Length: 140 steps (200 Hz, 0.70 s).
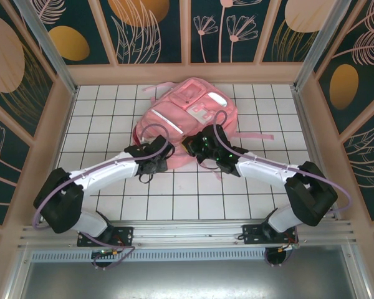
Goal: Pack the student bag
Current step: Zip the student bag at the top-center of the table.
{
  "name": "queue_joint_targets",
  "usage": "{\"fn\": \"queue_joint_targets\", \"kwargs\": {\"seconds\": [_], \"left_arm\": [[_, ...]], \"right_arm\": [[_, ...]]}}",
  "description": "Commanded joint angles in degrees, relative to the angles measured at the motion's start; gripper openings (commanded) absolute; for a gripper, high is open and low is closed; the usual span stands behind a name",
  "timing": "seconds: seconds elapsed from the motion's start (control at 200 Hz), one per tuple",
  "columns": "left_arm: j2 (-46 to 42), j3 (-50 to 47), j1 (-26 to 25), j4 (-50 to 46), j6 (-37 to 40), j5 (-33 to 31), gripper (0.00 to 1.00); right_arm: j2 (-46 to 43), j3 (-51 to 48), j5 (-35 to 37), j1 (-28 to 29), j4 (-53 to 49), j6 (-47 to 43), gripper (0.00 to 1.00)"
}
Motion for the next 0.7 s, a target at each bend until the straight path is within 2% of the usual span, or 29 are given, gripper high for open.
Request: {"fn": "queue_joint_targets", "kwargs": {"seconds": [0.0,0.035,0.12,0.205,0.25,0.335,0.5,0.695], "left_arm": [[-6.0,-1.6,1.2,0.8,4.2,-4.9,0.38],[-8.0,-1.6,1.2,1.9,4.7,-4.0,0.36],[-12.7,-1.9,1.2,6.0,4.7,1.9,0.39],[-13.7,0.3,1.2,6.2,0.3,6.9,0.49],[-12.1,2.2,1.2,4.5,-2.1,8.9,0.57],[-8.1,4.4,1.1,2.7,-5.5,13.6,0.65],[-2.1,7.9,0.4,-2.5,-12.4,13.2,0.71],[3.4,13.5,0.3,-10.7,-17.9,11.1,0.71]], "right_arm": [[-3.1,3.3,2.0,-0.9,5.3,-1.5,0.0],[-3.2,3.3,2.1,-0.9,5.4,-1.3,0.0],[-2.4,3.1,1.8,-0.7,6.3,-1.1,0.0],[-1.2,3.3,1.8,-0.6,6.6,-1.0,0.0],[-0.7,3.3,2.0,-0.7,6.8,-0.8,0.0],[0.2,3.8,2.0,-0.7,8.0,-0.4,0.0],[0.5,5.7,3.6,-0.5,6.3,-0.9,0.0],[0.2,5.7,6.2,-0.3,6.2,-0.6,0.0]]}}
